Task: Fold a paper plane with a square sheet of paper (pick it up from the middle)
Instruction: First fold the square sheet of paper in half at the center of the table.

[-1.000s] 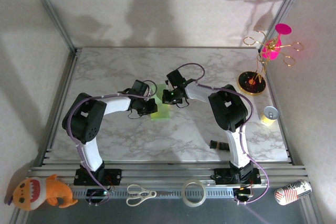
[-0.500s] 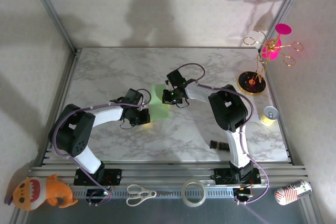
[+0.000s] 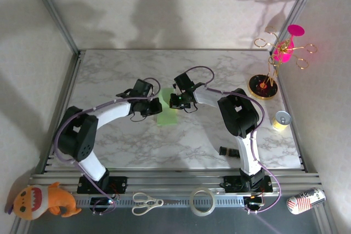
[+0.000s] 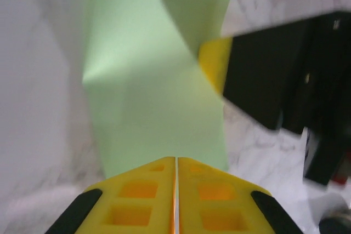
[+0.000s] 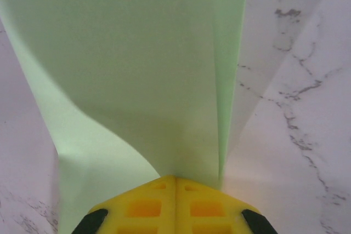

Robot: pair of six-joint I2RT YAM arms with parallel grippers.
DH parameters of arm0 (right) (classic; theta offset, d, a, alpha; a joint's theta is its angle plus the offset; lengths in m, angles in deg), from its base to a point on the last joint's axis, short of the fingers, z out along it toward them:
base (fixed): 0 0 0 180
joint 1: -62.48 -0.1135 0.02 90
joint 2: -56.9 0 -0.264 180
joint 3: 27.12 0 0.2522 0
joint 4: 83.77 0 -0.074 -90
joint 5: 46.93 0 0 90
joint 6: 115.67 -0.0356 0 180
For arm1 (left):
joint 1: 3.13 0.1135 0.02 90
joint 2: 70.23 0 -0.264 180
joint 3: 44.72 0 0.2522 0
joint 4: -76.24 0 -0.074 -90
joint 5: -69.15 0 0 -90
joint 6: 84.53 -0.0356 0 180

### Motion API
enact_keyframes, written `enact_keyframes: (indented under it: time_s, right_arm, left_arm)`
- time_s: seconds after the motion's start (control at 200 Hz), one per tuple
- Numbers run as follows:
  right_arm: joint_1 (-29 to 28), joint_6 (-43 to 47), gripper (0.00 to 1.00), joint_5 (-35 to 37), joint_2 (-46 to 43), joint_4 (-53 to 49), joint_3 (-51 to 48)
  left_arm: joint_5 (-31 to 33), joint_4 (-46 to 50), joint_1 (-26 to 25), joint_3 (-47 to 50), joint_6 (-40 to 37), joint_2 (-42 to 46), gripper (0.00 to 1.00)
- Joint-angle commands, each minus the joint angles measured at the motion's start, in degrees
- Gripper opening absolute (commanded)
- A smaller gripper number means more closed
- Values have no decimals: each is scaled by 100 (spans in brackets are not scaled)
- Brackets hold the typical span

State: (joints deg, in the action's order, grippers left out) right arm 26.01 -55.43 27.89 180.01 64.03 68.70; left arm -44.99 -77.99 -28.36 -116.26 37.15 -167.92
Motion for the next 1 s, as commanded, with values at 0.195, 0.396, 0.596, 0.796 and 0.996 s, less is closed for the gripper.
enact_keyframes:
  time_s: [0.195,0.396,0.596,0.796,0.996]
  right_arm:
    - [164,181,2,1241,846,-1019,-481]
    - [165,225,2,1380,881,-1085,-505]
    - [166,295,2,1574,891,-1179,-518]
    - [174,323,2,1595,874,-1197,-498]
    - [170,339,2,1561,897,-1190,-486]
  left_arm:
    - [-500,-1137,285,-322,191,-1008,12]
    - [-442,-1245,478,-237,224,-1250,12]
    - [-169,-1283,798,214,307,-1184,12]
    - [-305,-1411,1120,584,301,-738,12]
    - [-992,-2455,798,749,514,-229,14]
